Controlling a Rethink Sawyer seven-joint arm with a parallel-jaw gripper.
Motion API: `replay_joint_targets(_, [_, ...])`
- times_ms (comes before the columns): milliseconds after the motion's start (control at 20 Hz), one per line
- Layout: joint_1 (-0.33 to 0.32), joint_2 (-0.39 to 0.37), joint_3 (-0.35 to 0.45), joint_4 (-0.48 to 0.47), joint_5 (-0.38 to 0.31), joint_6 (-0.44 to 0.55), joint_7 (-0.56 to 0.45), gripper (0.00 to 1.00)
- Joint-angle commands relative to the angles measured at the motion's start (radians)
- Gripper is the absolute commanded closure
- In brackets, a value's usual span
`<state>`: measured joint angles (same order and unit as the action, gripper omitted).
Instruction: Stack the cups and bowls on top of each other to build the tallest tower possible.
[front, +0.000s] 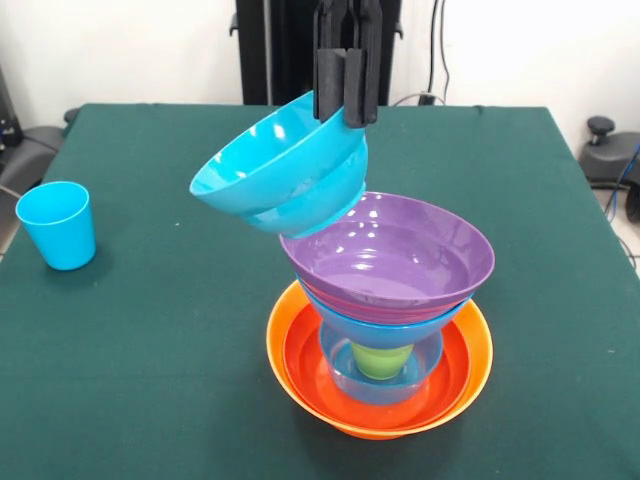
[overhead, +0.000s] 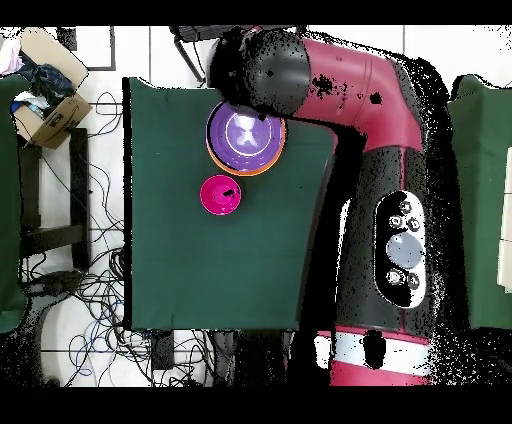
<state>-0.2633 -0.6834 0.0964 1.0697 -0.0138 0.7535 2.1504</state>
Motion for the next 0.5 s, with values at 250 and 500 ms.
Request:
replay_joint_targets(250, [0.057,0.071,-0.069,0.06,-0.006,-0.06,0.218,1.0])
replay_joint_targets(500, [0.072,0.068,-0.091,0.066,-0.004,-0.065,0.214,1.0])
